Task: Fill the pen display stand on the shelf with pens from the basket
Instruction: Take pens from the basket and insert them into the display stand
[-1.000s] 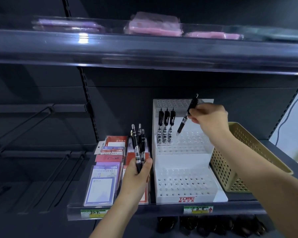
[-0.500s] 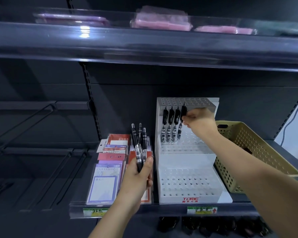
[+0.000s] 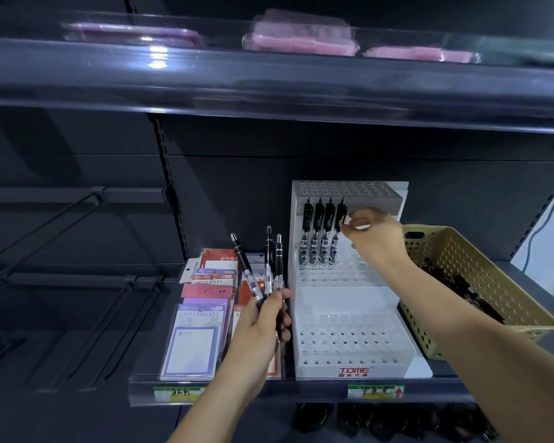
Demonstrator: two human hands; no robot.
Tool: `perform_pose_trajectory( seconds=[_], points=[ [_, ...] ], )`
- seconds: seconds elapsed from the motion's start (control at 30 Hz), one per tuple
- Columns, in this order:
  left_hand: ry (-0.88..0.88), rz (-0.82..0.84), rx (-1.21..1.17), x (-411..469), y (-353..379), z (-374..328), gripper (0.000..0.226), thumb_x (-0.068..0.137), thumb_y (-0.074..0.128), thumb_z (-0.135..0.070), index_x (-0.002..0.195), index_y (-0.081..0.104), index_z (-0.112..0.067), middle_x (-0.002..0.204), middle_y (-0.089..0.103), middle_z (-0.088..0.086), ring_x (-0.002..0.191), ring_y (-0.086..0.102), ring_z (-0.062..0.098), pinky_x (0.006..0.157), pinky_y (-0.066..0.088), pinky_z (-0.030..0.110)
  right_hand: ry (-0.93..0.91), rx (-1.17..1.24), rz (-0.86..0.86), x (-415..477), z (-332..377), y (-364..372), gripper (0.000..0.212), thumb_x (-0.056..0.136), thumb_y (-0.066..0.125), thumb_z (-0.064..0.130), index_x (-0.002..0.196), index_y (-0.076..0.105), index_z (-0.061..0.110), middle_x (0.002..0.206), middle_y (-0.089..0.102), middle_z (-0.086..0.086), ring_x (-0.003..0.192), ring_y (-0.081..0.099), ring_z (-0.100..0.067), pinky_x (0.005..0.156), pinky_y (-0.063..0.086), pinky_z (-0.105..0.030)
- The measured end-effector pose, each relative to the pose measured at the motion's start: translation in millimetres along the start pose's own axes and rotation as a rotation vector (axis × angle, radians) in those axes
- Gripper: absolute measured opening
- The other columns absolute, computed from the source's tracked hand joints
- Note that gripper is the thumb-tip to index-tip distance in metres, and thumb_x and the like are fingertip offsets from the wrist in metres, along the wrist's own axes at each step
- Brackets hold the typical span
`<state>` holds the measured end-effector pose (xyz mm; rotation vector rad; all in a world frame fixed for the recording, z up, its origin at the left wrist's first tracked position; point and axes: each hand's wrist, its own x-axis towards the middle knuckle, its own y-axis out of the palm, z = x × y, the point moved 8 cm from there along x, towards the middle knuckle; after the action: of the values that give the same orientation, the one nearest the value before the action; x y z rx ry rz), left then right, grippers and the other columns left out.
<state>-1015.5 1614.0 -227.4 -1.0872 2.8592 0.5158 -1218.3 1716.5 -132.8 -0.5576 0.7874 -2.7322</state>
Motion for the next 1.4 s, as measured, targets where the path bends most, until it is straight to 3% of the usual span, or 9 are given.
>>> perform_pose_trajectory(
  seconds=[0.17,0.37,0.57,0.9,1.03,1.23,1.33,1.37,1.4],
  points=[
    [0.036,-0.026,0.005,1.2,0.8,0.3,0.012,0.094,0.052,-0.023,0.087,0.061,-0.017,0.068,0.055,0.000,0.061,0.049,0.010,0.064,0.044,0.022,0.047,0.170,0.083,-39.5,-0.5,0.3,0.004,0.086,0.066,0.018,0.090,0.066,0.017,0.089,0.066,0.005,0.076,0.065,-0.020,0.068,0.057,-0.034],
    [0.107,-0.023,0.159,1.0,7.0,-0.1,0.015,0.093,0.052,-0.028,0.089,0.058,-0.015,0.071,0.057,-0.001,0.063,0.053,0.009,0.051,0.044,0.010,0.009,0.312,0.446,-84.1,19.5,31.8,0.006,0.085,0.068,0.019,0.090,0.068,0.021,0.087,0.070,0.000,0.066,0.065,-0.003,0.060,0.054,-0.016],
    [0.113,0.047,0.211,0.7,12.8,-0.9,0.029,0.092,0.051,-0.033,0.096,0.060,-0.006,0.069,0.057,0.002,0.053,0.051,0.007,0.045,0.037,0.011,0.061,0.441,0.545,-89.9,23.3,40.4,0.017,0.095,0.052,0.008,0.102,0.061,0.021,0.094,0.067,0.005,0.071,0.066,-0.002,0.060,0.051,-0.016],
    [0.099,0.062,0.091,-0.4,16.9,1.0,0.018,0.095,0.049,-0.022,0.095,0.059,-0.007,0.073,0.070,0.000,0.061,0.062,0.009,0.055,0.048,0.020,0.173,0.611,0.567,-90.9,11.2,37.3,0.015,0.093,0.052,0.002,0.081,0.057,0.007,0.074,0.060,-0.006,0.068,0.062,-0.011,0.064,0.053,-0.020],
    [0.083,0.018,0.052,2.9,12.6,1.7,0.022,0.095,0.049,-0.021,0.098,0.062,-0.004,0.086,0.071,0.008,0.076,0.069,0.014,0.064,0.055,0.021,0.175,0.575,0.478,-77.4,16.2,16.8,0.009,0.091,0.053,0.003,0.086,0.060,0.005,0.080,0.064,-0.010,0.071,0.063,-0.016,0.069,0.058,-0.024],
    [0.085,-0.100,0.183,1.1,-2.1,-0.2,0.018,0.091,0.054,-0.032,0.090,0.060,-0.015,0.053,0.057,0.000,0.058,0.052,0.008,0.068,0.046,0.024,0.080,0.343,0.022,-28.1,11.6,-49.8,0.009,0.088,0.057,0.004,0.088,0.065,0.009,0.081,0.069,-0.009,0.074,0.068,-0.017,0.075,0.059,-0.033],
    [0.116,-0.107,0.239,0.3,-1.0,-4.8,0.025,0.091,0.053,-0.035,0.109,0.065,-0.021,0.086,0.051,-0.017,0.082,0.055,0.020,0.079,0.045,0.032,0.037,0.227,-0.144,-11.7,13.0,-66.1,0.014,0.084,0.058,0.009,0.073,0.066,0.010,0.074,0.071,-0.010,0.077,0.071,-0.027,0.079,0.057,-0.045],
    [0.114,-0.102,0.258,1.7,-1.0,-4.0,0.026,0.091,0.052,-0.036,0.108,0.065,-0.021,0.086,0.046,-0.020,0.096,0.048,0.011,0.080,0.045,0.034,0.028,0.196,-0.165,-7.8,15.0,-66.7,0.014,0.082,0.057,0.010,0.070,0.065,0.010,0.074,0.071,-0.011,0.079,0.070,-0.030,0.078,0.056,-0.045],
    [0.111,-0.096,0.271,2.3,-0.8,-3.4,0.027,0.091,0.053,-0.037,0.106,0.066,-0.020,0.050,0.060,-0.011,0.057,0.052,0.012,0.077,0.043,0.033,0.015,0.159,-0.175,-4.5,17.4,-65.4,0.014,0.081,0.056,0.011,0.070,0.064,0.010,0.073,0.071,-0.011,0.079,0.069,-0.031,0.076,0.056,-0.042]
  ],
)
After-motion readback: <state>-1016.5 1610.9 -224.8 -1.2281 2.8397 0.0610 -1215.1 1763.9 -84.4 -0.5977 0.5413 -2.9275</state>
